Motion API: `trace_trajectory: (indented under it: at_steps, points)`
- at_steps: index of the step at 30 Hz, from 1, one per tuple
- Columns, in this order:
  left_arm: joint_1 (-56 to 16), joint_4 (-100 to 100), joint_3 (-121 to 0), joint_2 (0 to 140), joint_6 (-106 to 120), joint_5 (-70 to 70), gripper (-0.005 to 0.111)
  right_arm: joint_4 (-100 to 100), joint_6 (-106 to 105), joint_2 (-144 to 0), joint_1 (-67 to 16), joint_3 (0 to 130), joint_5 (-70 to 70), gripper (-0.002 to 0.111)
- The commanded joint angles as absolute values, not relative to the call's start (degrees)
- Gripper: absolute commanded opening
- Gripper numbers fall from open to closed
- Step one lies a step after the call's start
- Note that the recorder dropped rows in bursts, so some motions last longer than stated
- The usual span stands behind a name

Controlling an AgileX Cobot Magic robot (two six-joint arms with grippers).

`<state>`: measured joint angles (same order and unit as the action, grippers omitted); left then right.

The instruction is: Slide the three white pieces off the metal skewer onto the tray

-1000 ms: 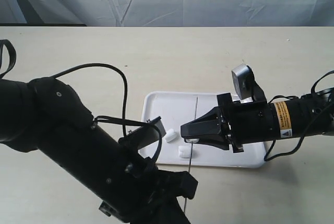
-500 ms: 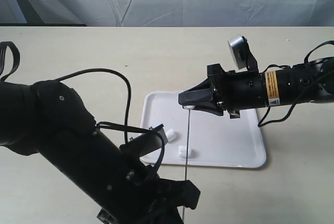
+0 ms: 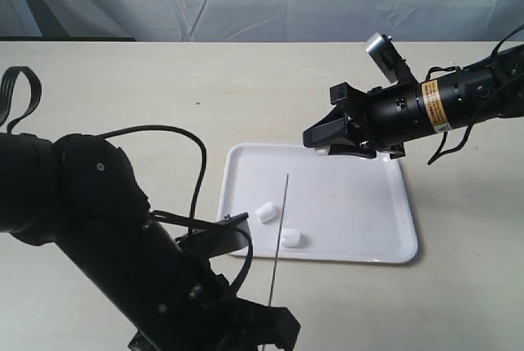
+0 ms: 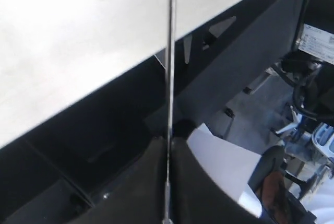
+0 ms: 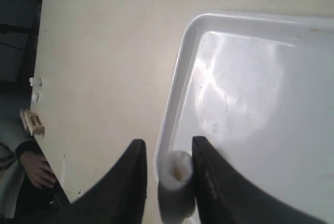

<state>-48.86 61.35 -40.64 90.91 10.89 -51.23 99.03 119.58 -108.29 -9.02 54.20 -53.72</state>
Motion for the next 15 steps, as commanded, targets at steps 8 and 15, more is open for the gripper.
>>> trace_trajectory:
  at_steps: [8, 15]
  points:
    - [-45.1, 57.1, -40.4, 90.7, 9.1, -47.1, 0.0, 99.9, 121.1, -108.2, -8.7, 54.1, -57.6, 0.034]
    - [-45.1, 56.7, -40.4, 90.7, 9.1, -44.8, 0.0, 99.9, 120.0, -108.2, -8.7, 54.1, -57.2, 0.054]
